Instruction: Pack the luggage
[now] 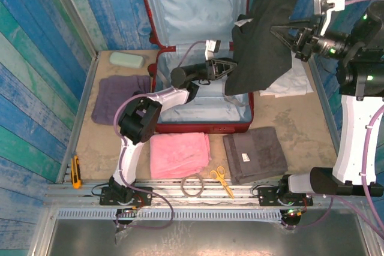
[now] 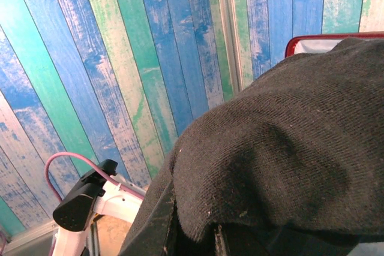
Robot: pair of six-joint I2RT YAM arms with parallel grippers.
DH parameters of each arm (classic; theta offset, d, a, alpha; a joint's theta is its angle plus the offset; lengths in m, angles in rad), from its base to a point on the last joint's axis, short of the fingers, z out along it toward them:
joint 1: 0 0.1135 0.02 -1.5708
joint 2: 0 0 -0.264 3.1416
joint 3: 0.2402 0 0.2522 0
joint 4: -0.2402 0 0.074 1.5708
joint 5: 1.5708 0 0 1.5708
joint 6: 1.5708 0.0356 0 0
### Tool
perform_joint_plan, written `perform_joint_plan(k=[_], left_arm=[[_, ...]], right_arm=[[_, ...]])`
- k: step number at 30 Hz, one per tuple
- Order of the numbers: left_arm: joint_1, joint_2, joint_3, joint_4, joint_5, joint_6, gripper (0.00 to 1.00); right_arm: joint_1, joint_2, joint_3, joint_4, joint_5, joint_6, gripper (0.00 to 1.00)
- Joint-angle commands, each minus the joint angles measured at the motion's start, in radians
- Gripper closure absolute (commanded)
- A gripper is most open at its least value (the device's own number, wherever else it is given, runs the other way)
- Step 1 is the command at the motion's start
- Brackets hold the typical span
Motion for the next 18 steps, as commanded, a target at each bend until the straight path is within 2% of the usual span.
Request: perform_joint_plan(k=[1, 13, 18], left_arm=[[0.000, 0.042, 0.042, 0.183, -0.013, -0.021, 0.06], [-0.034, 0.138, 0.203, 0.183, -0.048, -0.135, 0.04], [-0.041, 0.185, 0.206, 0.182, -0.059, -0.154, 0.07]], right_arm=[[0.003, -0.032, -0.019, 0.079, -0.028, 0.009, 1.00], [0.005, -0.062, -0.098, 0.145, -0.043, 0.024, 0.99], [0.005, -0.077, -0.104, 0.141, -0.042, 0.003, 0.99]])
